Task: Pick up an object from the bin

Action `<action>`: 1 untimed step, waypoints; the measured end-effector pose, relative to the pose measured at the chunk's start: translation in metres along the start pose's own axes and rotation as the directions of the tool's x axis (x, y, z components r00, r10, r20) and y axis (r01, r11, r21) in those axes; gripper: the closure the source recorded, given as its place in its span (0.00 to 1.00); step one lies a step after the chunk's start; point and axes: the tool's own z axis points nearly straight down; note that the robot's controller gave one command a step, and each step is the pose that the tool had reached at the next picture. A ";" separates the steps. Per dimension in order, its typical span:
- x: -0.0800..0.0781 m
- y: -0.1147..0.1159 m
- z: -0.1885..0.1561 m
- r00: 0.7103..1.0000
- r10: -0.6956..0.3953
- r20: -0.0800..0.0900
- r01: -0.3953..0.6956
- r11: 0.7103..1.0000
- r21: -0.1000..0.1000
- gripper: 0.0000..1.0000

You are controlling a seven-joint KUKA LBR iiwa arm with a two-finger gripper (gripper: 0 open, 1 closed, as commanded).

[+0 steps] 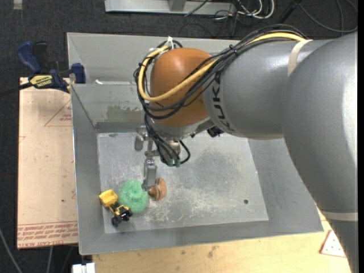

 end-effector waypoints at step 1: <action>-0.001 -0.001 -0.005 1.000 0.003 0.007 -0.003 1.000 -0.001 0.00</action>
Offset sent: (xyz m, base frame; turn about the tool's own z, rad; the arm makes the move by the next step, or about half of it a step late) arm -0.0427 -0.0218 -0.0883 -0.2136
